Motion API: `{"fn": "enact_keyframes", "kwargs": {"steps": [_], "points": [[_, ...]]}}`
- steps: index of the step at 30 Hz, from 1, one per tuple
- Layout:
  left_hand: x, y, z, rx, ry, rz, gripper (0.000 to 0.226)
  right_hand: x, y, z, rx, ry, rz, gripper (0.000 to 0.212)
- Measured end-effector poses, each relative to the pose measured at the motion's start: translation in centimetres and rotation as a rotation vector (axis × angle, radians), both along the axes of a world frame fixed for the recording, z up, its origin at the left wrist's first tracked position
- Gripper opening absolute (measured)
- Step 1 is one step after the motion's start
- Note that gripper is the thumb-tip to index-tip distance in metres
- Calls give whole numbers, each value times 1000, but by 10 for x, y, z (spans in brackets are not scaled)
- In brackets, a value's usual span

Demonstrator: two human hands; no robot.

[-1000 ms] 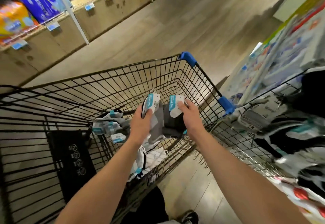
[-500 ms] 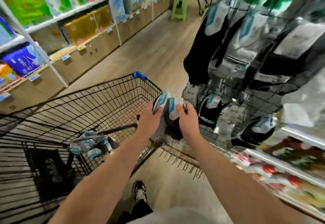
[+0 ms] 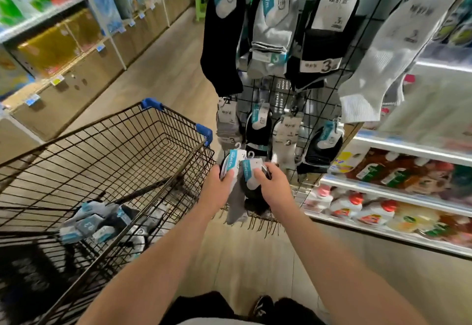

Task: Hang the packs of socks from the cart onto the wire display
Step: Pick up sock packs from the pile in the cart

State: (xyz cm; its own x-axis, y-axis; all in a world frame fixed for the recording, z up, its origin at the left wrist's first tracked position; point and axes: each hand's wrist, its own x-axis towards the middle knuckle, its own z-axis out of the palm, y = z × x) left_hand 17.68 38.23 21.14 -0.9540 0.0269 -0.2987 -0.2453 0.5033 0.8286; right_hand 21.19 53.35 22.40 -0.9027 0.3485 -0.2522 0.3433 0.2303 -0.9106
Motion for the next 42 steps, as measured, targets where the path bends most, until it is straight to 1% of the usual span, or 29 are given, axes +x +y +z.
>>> {"fn": "enact_keyframes", "kwargs": {"steps": [2,6,9,13,17,18,20,21,22,23,24,25,26,27,29,32,34,37,39,40,42], "points": [[-1,-6,-19,0,-18,-1,26,-4,-6,-18,0,-22,-13,22],[-12,-20,-67,40,-53,26,22,-19,-20,-59,26,-24,-25,22],[-25,-24,-99,82,-28,63,24,-37,-26,-98,27,-46,-42,26],[-51,-26,-150,112,-19,70,24,-67,-30,-150,43,-79,-73,22],[-79,-24,-202,127,-3,95,28,-98,-23,-208,82,-89,-66,33],[-86,-23,-217,130,15,108,26,-103,-21,-218,69,-64,-76,28],[-96,-18,-240,123,41,139,38,-112,-15,-238,46,-6,-106,11],[-101,-16,-250,134,48,146,39,-118,-12,-248,54,26,-110,5],[-107,-13,-262,140,69,148,41,-125,-10,-260,79,47,-99,6],[-113,-10,-272,139,81,166,40,-133,-10,-271,95,62,-83,13],[-117,-7,-280,148,97,179,37,-144,-9,-283,102,88,-78,24],[-124,-4,-291,165,113,193,30,-154,-9,-293,105,110,-76,33],[-130,-3,-299,215,119,210,23,-163,-9,-300,98,125,-76,36],[-134,1,-304,297,120,227,20,-172,-9,-306,85,133,-71,35],[-147,5,-322,398,190,221,23,-186,-9,-316,41,162,-71,37],[-162,8,-345,560,266,244,13,-202,-15,-331,-5,222,-81,43],[-169,10,-357,563,304,225,14,-207,-18,-336,-17,227,-80,48],[-177,12,-371,642,343,208,29,-210,-16,-342,-32,259,-82,50],[-177,12,-374,689,337,211,39,-210,-15,-344,-79,302,-106,51],[-175,13,-371,693,341,201,39,-210,-16,-343,-88,317,-110,50],[-171,13,-369,700,349,195,33,-210,-20,-341,-56,348,-100,50]]}}
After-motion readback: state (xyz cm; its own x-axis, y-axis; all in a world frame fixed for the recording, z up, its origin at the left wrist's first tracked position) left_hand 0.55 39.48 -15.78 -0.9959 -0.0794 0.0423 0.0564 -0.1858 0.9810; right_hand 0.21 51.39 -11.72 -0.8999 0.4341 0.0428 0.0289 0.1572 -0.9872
